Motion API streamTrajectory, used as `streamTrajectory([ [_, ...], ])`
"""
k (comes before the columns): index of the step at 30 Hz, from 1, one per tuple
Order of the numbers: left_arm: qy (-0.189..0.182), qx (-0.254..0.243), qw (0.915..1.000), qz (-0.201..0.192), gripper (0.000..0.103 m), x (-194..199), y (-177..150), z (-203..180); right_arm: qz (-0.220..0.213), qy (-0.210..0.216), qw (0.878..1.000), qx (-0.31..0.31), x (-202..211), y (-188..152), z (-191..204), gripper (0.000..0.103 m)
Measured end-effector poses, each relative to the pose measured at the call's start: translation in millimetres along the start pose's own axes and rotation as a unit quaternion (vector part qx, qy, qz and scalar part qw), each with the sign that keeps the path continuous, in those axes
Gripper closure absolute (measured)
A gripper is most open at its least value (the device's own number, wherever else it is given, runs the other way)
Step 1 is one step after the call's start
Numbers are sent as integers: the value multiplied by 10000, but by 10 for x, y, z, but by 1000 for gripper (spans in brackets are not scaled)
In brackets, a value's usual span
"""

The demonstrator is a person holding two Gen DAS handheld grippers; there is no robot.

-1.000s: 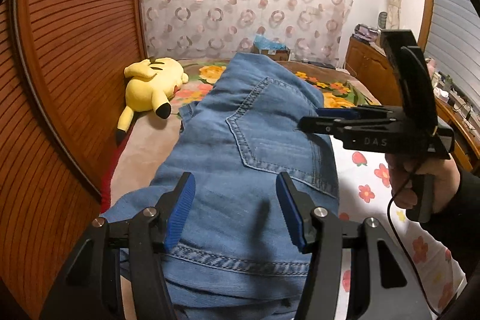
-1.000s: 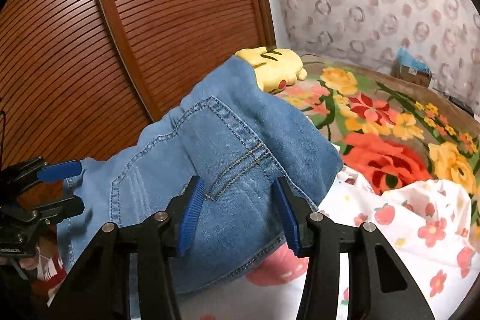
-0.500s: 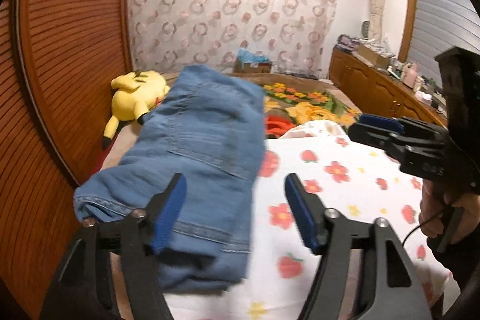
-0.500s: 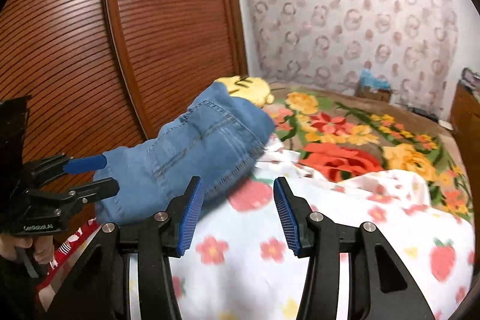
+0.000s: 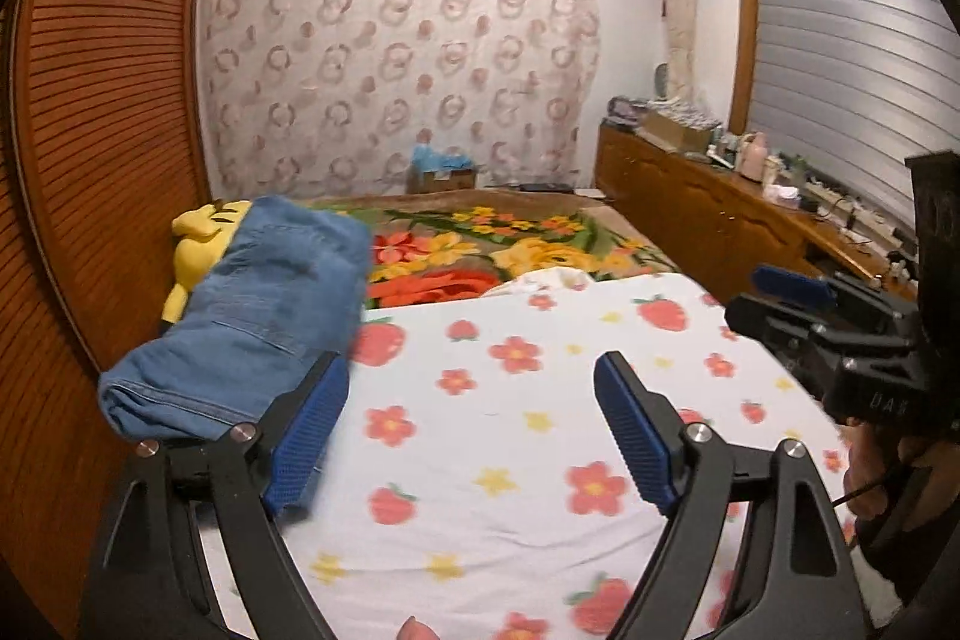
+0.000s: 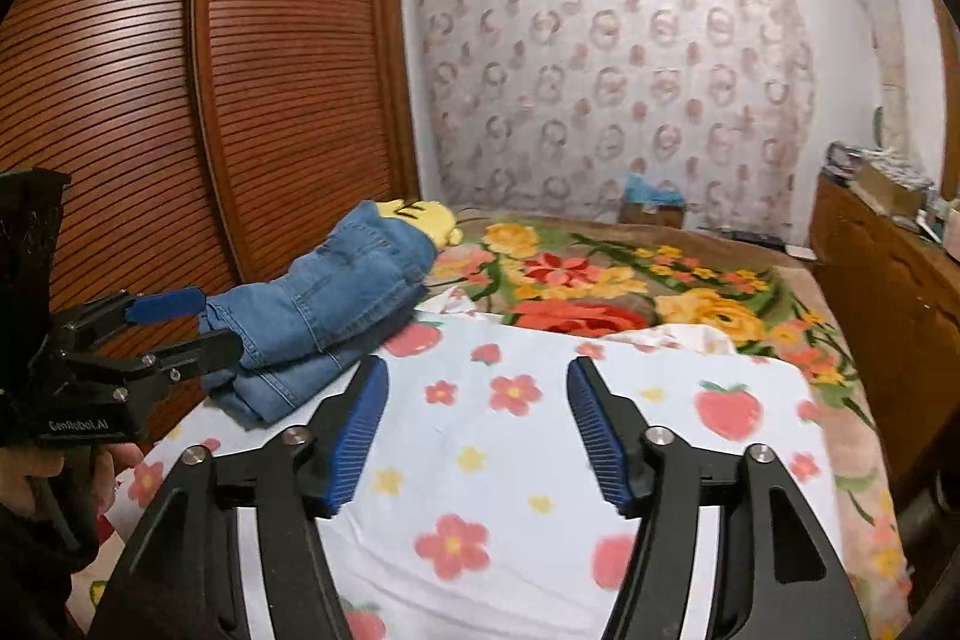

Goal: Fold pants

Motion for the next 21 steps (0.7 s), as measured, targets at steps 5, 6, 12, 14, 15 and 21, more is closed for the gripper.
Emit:
streamTrajectory([
  [5,-36,-38,10000,-36,19,133,-8,-309,-107,-234,9996,-100,429,-162,-96,36],
  [6,-10,-44,10000,-53,19,173,-22,-350,-137,-293,9994,-99,489,-184,-81,36],
  [12,147,-42,9997,-171,19,360,-45,-549,-291,-427,9985,-183,824,-280,-8,36],
  [14,207,-45,9997,-136,19,398,-70,-591,-315,-459,9982,-238,888,-301,26,36],
  [15,229,-40,9997,-118,19,409,-83,-605,-322,-470,9980,-268,878,-310,49,36],
  [21,424,-42,9990,-97,19,484,-174,-656,-408,-531,9971,-358,982,-352,74,36],
])
Point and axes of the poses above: each gripper's, at about its wrist camera, not at the fingertips, and x roughly against the way its jaws point, z to its left, y to its top, the point moved 8 cm from there along -x, roughly the way its jaws point, and after that the axes turned 9 degrees about -x, right-handed, at the moved point
